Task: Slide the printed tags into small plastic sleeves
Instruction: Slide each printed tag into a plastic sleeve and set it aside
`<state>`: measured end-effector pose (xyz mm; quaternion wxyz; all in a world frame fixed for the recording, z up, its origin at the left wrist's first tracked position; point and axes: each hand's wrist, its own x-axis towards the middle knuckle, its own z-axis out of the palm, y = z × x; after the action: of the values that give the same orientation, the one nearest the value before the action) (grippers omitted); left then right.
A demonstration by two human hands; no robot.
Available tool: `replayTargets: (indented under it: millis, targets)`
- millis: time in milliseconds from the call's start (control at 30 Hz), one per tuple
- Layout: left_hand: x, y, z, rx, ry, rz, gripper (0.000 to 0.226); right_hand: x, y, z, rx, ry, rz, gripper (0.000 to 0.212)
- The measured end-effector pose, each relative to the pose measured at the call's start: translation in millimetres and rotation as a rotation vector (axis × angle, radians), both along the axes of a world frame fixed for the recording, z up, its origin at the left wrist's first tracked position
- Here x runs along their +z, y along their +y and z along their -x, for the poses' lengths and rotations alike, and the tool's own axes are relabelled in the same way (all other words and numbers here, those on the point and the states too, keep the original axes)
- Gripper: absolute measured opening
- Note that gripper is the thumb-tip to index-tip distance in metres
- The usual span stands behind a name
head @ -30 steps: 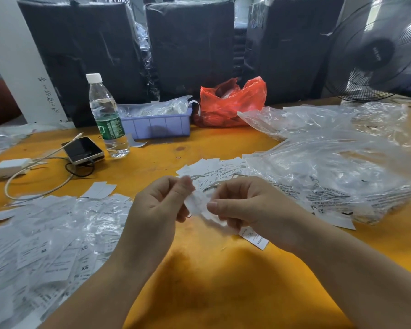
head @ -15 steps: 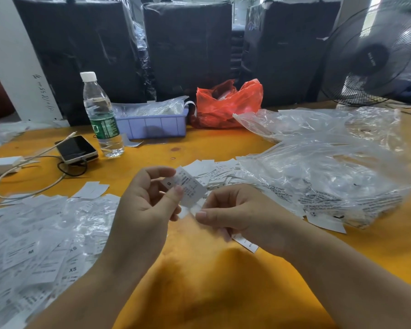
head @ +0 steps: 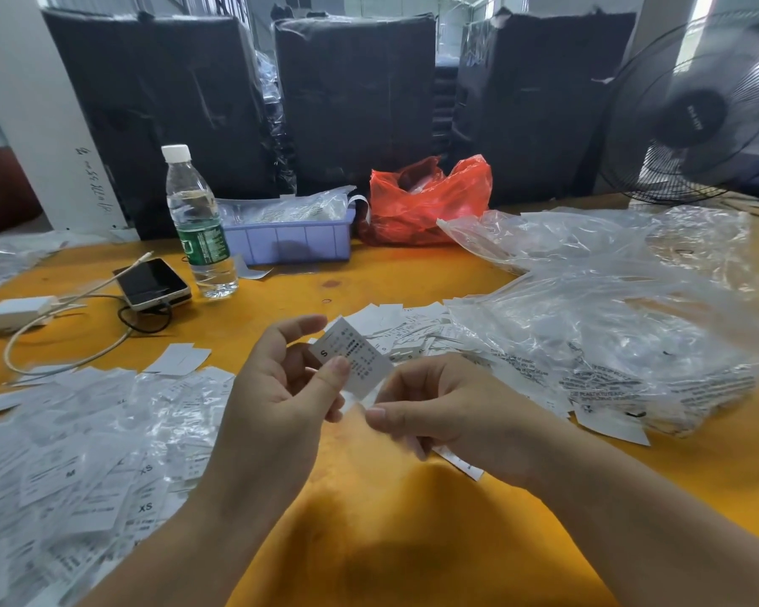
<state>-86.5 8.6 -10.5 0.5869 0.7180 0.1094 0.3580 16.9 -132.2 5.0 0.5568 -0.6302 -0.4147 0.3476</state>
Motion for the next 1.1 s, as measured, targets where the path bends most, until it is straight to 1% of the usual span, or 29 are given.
replayTargets:
  millis: [367,633,733,933,1100]
  targets:
    - [-5,0,0,-0.004,0.033,-0.012,0.028,-3,1,-1,-0.014,-0.038,0.053,0.009]
    - [-2,-1,3,-0.016,0.042,-0.020,0.028,0,1,1,0.011,-0.025,0.041,0.006]
    - [-3,-2,0,-0.021,0.042,-0.021,0.028,0,0,0,0.020,-0.020,0.035,0.002]
    - [-4,1,-2,0.013,0.046,0.021,0.028,2,-2,-3,-0.028,-0.026,0.043,0.011]
    - [-1,0,-1,0.032,0.023,0.041,0.029,7,-4,-5,-0.058,-0.040,0.025,0.008]
